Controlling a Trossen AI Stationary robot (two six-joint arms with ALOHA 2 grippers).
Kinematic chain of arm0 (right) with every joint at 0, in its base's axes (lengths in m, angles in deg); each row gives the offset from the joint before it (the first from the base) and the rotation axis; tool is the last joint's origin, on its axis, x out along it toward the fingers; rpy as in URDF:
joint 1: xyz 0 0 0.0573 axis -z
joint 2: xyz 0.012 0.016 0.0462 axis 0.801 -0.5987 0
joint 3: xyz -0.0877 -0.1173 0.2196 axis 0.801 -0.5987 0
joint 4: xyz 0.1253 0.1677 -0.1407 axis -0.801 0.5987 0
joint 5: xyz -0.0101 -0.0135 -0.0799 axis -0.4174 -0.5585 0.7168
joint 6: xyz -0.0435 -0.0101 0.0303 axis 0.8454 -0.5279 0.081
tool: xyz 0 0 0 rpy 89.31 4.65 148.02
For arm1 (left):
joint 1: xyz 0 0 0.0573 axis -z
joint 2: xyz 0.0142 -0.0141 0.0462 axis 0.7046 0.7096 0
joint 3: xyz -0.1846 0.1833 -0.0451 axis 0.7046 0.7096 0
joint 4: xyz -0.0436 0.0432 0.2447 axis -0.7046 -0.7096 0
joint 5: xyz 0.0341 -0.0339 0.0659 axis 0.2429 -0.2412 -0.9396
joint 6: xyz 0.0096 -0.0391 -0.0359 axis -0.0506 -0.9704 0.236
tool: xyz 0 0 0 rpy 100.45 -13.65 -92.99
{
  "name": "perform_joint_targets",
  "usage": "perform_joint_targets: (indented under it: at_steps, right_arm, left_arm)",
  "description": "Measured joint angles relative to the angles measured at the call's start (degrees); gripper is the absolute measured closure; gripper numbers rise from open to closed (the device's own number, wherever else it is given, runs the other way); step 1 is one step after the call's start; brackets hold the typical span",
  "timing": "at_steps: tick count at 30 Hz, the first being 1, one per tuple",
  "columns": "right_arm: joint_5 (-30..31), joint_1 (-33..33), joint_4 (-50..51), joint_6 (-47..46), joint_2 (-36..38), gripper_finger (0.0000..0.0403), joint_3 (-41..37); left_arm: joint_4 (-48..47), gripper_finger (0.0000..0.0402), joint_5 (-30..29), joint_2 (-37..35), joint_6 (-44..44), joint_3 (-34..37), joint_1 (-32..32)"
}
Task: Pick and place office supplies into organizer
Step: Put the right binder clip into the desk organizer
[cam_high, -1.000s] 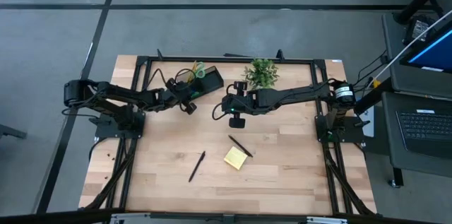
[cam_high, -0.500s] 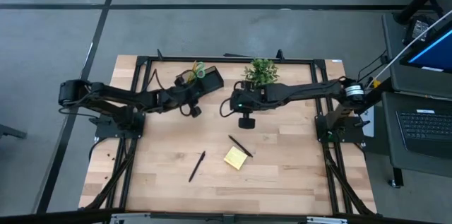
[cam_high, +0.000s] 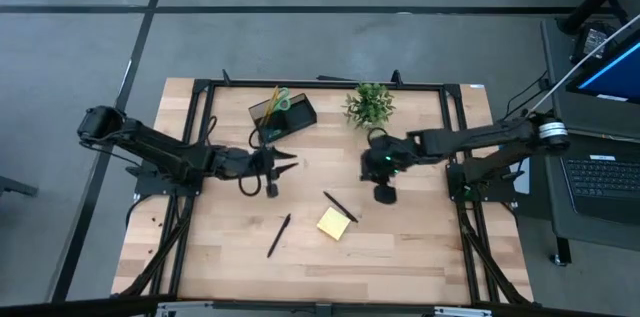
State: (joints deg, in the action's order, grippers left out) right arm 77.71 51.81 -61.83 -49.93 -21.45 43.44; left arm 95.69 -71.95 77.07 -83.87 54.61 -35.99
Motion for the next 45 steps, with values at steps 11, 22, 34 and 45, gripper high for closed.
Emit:
perform_joint_targets:
  at_steps: [11, 22, 34, 45]
  right_arm:
    - [-1.54, -2.27, -4.25, -7.22, 4.39, 0.038, -13.34]
    - [1.47, -2.34, -3.6, -5.45, 3.1, 0.0306, -13.43]
    - [1.47, -6.55, -3.85, -5.37, -1.96, 0.0233, -13.42]
    - [6.04, -7.43, -6.42, -5.32, -7.5, 0.0232, -13.39]
  left_arm:
    - [1.84, 0.0308, 0.05, 0.68, -3.46, 0.03, 4.16]
    - [1.9, 0.0279, -0.07, 2.24, -7.04, 0.11, 5.05]
    - [5.87, 0.0276, -2.16, 9.51, -7.06, 0.13, 4.98]
    - [6.97, 0.0276, -2.47, 10.05, -7.06, 0.15, 4.94]
